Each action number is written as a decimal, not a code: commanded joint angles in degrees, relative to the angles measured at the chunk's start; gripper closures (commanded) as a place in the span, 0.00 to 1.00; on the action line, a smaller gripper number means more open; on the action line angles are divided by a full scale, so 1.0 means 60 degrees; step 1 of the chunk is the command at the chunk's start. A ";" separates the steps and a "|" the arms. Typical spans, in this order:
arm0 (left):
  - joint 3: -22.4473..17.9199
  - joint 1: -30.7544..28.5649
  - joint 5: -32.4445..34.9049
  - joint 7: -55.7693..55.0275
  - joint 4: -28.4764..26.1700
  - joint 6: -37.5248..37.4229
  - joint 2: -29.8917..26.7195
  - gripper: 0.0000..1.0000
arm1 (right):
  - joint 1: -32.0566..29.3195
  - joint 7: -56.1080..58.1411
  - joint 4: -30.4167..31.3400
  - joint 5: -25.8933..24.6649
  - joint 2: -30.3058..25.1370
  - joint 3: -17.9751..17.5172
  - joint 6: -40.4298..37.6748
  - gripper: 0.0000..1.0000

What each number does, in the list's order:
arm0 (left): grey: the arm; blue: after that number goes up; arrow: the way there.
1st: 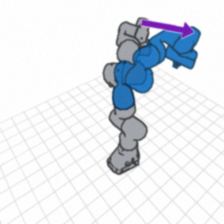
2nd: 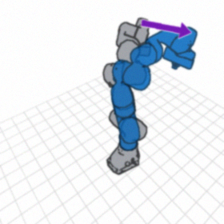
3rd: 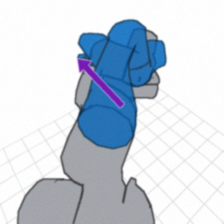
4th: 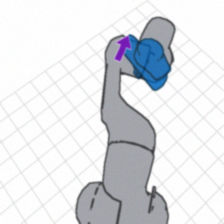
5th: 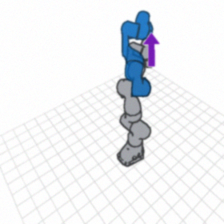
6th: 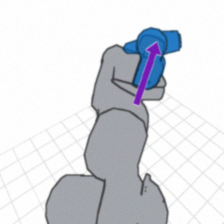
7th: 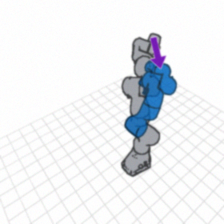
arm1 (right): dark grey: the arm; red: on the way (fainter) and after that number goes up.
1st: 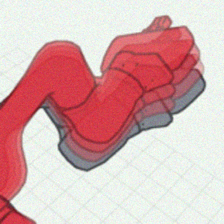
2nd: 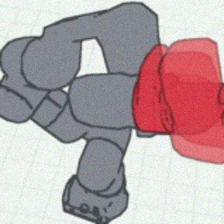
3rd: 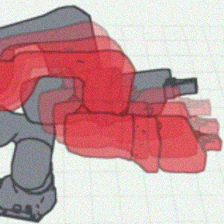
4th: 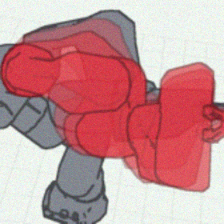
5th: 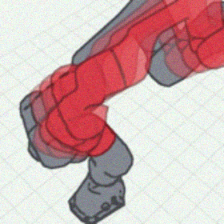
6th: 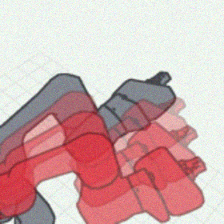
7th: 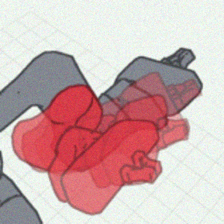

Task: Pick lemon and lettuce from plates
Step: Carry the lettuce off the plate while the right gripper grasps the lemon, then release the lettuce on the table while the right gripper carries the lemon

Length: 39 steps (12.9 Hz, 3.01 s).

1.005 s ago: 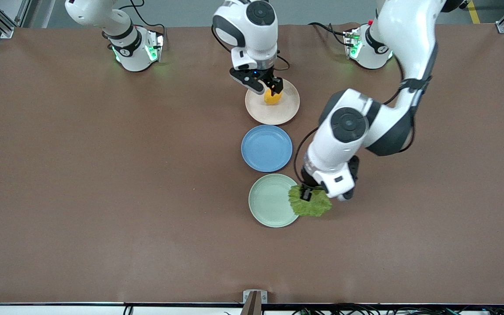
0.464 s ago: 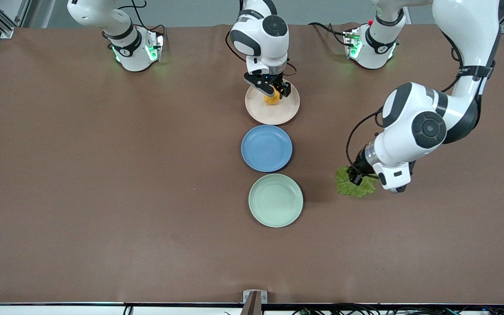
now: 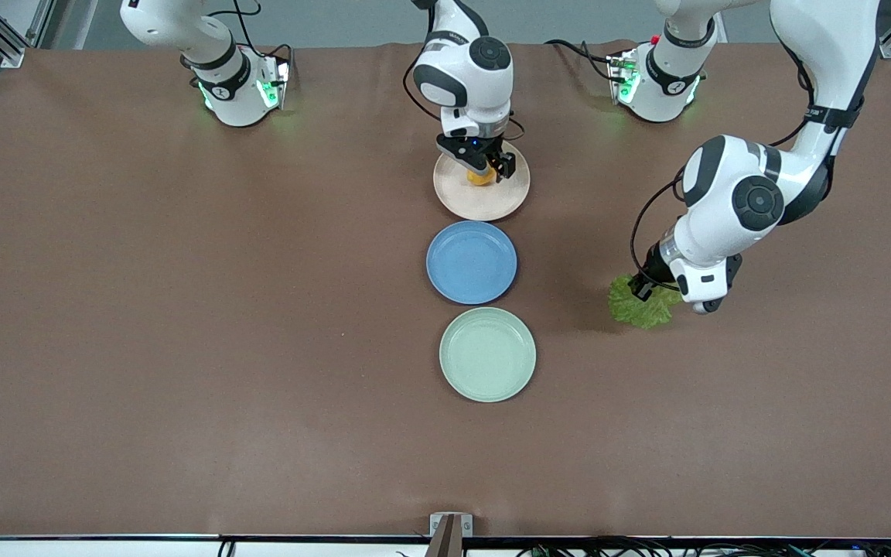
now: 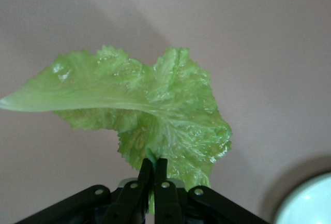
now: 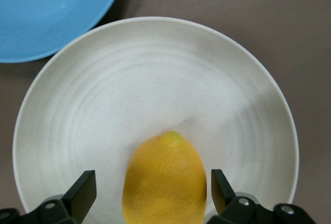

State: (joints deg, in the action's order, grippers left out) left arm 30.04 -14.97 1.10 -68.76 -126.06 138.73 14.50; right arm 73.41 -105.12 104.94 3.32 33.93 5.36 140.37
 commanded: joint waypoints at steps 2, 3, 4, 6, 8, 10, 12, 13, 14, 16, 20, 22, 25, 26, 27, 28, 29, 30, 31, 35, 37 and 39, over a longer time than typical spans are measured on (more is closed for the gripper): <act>0.0120 -0.0507 -0.0139 0.1013 -0.1224 0.0972 -0.0425 0.99 | 0.0114 -0.0262 -0.0058 -0.0173 0.0058 0.0104 0.0072 0.15; 0.0120 -0.0667 -0.0125 0.1204 -0.1299 0.1076 -0.0367 0.99 | 0.0114 -0.0306 -0.0072 -0.0173 0.0058 0.0089 0.0058 0.17; 0.0120 -0.0814 -0.0110 0.1424 -0.1314 0.1091 -0.0279 0.99 | 0.0128 -0.0335 -0.0072 -0.0158 0.0058 0.0089 0.0029 0.21; 0.0106 -0.0961 -0.0110 0.1907 -0.1329 0.1091 -0.0089 0.99 | 0.0157 -0.0336 -0.0087 -0.0173 0.0130 0.0103 -0.0001 0.40; 0.0106 -0.1211 -0.0096 0.2289 -0.1300 0.1121 0.0160 0.99 | 0.0129 -0.0307 -0.0101 -0.0260 0.0131 0.0104 -0.0074 0.78; 0.0106 -0.1196 -0.0066 0.2319 -0.1271 0.1455 0.0453 0.98 | -0.0090 -0.0132 -0.0160 -0.0260 0.0088 0.0104 -0.0161 1.00; 0.0091 -0.1182 -0.0051 0.2334 -0.1183 0.1822 0.0804 0.97 | -0.0412 0.0597 -0.0262 -0.0260 -0.0218 0.0104 -0.0991 1.00; 0.0091 -0.1153 -0.0037 0.2320 -0.1067 0.1896 0.0980 0.97 | -0.0704 0.1240 -0.0364 -0.0246 -0.0496 0.0104 -0.1563 1.00; 0.0076 -0.1123 -0.0022 0.2305 -0.0978 0.1926 0.1141 0.97 | -0.1055 0.1986 -0.0365 -0.0231 -0.0774 0.0089 -0.1858 1.00; 0.0076 -0.1152 0.0401 0.2218 -0.0875 0.1926 0.1231 0.85 | -0.1932 0.4324 -0.0321 -0.0159 -0.1375 0.0089 -0.2371 1.00; 0.0120 -0.1196 0.1062 0.2115 -0.0219 0.1476 0.1143 0.00 | -0.4187 0.8268 0.0436 -0.0011 -0.2487 0.0060 -0.2946 1.00; 0.0149 -0.1182 0.1091 0.2129 0.0527 0.0641 0.1128 0.00 | -0.5432 1.0231 0.1300 0.0032 -0.3103 0.0074 -0.2829 1.00; 0.0164 -0.1152 0.1121 0.2667 0.1670 -0.0939 0.0881 0.01 | -0.7701 1.3570 0.2212 0.0062 -0.3414 0.0060 -0.2478 1.00; 0.0164 -0.1196 0.1120 0.3527 0.2109 -0.1829 0.0749 0.01 | -0.8347 1.4566 0.2256 0.0221 -0.3356 0.0060 -0.2404 1.00; 0.0164 -0.1225 0.1077 0.4492 0.2592 -0.2868 0.0573 0.01 | -0.8875 1.5519 0.2387 0.0469 -0.3326 0.0074 -0.2287 1.00; 0.0135 -0.1284 0.0989 0.5459 0.3061 -0.3908 0.0412 0.01 | -0.9489 1.6587 0.2606 0.0646 -0.3311 0.0074 -0.1996 1.00; 0.0149 -0.1574 0.0974 0.6324 0.3515 -0.5020 0.0164 0.01 | -1.0047 1.7627 0.2782 0.0764 -0.3297 0.0074 -0.1819 0.99; 0.0164 -0.1780 0.0843 0.7000 0.3882 -0.5742 -0.0042 0.01 | -1.0342 1.8131 0.2857 0.0779 -0.3268 0.0074 -0.1759 0.99; 0.0150 -0.2029 0.0552 0.7761 0.4161 -0.6329 -0.0348 0.01 | -1.0505 1.8295 0.2944 0.0780 -0.3267 0.0089 -0.1628 0.99; 0.0091 -0.3040 -0.0168 0.9917 0.4296 -0.7489 -0.1915 0.00 | -1.0652 1.8399 0.3517 0.0780 -0.2932 0.0089 -0.0485 0.99; 0.0076 -0.3290 -0.0299 1.0710 0.4296 -0.7668 -0.2502 0.00 | -1.0638 1.8414 0.3531 0.0780 -0.2639 0.0074 -0.0222 0.99; -0.0011 -0.3306 -0.0315 1.0888 0.4310 -0.7668 -0.2826 0.00 | -1.0609 1.8647 0.3531 0.0780 -0.2360 0.0060 0.0056 0.99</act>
State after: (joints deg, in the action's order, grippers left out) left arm 30.26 -34.40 0.34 -5.53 -99.27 93.16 0.21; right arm 10.27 4.36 125.38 6.67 19.03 6.36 138.72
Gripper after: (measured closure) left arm 0.000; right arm 0.366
